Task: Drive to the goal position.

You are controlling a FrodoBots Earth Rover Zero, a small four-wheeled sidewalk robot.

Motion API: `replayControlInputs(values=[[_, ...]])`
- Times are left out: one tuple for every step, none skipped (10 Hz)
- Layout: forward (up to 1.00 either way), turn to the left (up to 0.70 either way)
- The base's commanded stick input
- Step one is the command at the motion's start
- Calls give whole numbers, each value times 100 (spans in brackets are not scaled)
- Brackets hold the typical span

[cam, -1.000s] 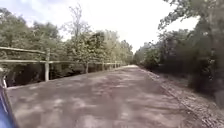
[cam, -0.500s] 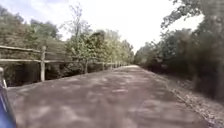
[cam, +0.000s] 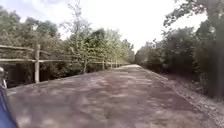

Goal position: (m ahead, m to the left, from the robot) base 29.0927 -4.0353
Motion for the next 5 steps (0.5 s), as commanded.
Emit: replayControlInputs(values=[[70, -28], [70, -31], [70, -31], [70, -18], [70, 0]])
